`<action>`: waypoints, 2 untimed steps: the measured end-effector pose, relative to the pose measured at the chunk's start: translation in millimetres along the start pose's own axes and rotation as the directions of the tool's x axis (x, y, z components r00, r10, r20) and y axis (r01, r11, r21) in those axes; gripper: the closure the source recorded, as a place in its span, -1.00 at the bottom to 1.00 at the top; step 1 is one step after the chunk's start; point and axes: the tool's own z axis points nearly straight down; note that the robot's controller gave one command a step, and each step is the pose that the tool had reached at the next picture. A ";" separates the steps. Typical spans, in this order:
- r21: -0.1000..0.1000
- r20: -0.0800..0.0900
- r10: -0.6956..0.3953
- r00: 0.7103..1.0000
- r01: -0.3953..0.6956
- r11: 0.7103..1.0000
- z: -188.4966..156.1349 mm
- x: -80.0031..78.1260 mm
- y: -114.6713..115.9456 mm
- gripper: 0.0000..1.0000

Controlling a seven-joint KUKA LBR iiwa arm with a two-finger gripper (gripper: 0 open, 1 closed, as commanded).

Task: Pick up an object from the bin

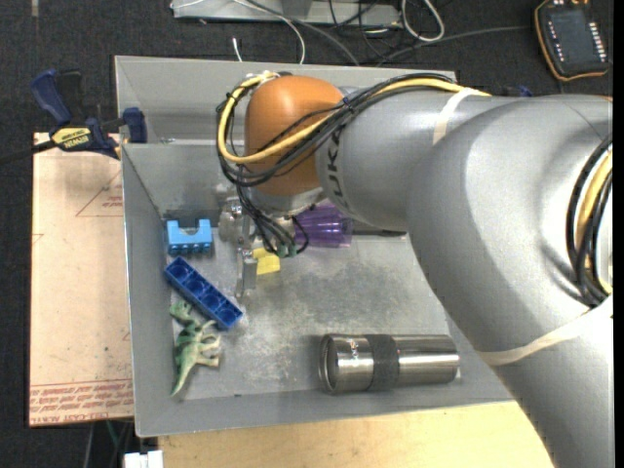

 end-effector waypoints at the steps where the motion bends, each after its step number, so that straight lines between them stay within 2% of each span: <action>1: -0.001 0.004 0.089 0.996 -0.089 0.996 -4.8 26.4 -38.4 1.00; 2: -0.001 0.004 0.090 0.996 -0.090 0.996 -5.0 26.4 -38.5 1.00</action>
Offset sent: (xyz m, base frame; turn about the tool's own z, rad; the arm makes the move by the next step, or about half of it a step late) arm 0.0000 0.0000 0.0000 0.0000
